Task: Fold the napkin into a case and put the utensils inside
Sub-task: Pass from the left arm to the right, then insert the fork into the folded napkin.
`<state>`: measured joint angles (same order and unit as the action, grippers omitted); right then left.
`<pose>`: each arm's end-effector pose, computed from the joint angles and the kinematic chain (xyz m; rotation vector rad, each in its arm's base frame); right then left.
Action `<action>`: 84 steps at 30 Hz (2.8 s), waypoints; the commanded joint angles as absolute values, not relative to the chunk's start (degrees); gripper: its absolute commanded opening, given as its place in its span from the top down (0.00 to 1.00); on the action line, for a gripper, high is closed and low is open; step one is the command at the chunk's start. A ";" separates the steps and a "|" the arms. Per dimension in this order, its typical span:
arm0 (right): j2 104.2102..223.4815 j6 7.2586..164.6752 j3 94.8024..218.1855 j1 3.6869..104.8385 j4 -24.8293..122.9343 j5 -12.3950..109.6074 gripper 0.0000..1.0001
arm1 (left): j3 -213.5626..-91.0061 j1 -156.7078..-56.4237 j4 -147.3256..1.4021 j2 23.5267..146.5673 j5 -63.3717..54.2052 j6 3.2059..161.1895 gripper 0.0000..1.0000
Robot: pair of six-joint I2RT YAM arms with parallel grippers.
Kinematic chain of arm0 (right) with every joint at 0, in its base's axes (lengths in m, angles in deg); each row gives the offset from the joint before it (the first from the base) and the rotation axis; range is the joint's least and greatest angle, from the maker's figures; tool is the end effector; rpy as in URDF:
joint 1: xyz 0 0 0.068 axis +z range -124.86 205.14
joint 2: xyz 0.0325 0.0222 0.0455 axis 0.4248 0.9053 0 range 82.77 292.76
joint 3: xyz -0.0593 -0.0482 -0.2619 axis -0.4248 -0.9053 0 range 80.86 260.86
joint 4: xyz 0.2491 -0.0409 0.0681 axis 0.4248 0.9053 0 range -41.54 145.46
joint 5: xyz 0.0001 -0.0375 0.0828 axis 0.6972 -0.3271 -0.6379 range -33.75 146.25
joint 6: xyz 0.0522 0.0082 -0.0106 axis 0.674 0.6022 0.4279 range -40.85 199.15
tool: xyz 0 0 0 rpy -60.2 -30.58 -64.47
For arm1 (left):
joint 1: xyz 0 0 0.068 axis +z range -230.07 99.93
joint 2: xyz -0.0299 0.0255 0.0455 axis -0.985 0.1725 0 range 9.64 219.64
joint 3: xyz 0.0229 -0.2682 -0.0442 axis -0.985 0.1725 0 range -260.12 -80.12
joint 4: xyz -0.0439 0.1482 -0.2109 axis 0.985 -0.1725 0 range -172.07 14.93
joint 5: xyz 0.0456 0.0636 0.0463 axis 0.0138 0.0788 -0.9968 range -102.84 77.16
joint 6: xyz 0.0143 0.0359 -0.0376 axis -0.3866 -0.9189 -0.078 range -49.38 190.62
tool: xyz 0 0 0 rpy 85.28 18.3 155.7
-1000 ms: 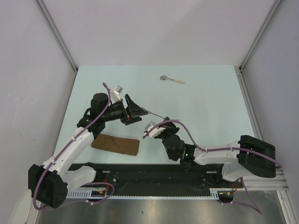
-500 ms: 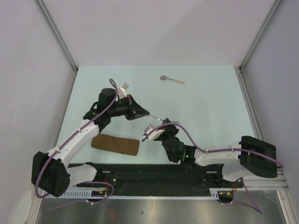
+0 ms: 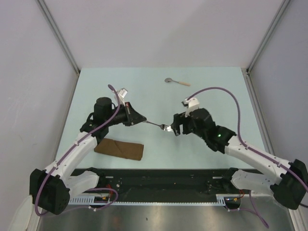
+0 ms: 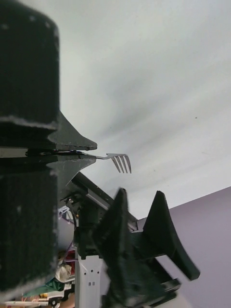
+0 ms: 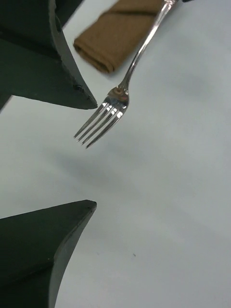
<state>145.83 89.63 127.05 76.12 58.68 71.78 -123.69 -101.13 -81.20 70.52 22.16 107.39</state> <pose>0.1640 0.1872 0.2858 -0.5468 1.9740 0.3989 0.2147 -0.1046 0.2874 0.1421 2.1181 -1.2334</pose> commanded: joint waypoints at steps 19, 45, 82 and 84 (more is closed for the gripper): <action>145.61 120.64 110.92 56.52 39.49 22.15 0.50 | -116.77 -98.35 -70.94 65.63 30.92 107.79 1.00; 151.84 114.49 120.22 58.35 54.33 29.61 1.00 | -129.60 -94.40 -117.69 64.14 -24.00 104.79 0.55; 179.62 125.21 138.86 74.61 51.01 34.45 1.00 | -107.19 -75.41 -103.63 65.72 -16.01 116.94 1.00; 180.76 125.47 139.65 75.06 50.92 34.63 1.00 | -107.27 -75.41 -103.80 65.54 -15.48 116.67 1.00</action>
<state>179.25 124.19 136.06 73.82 53.23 34.66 -107.78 -76.12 -105.28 66.98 -14.95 115.70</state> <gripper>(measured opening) 0.030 0.003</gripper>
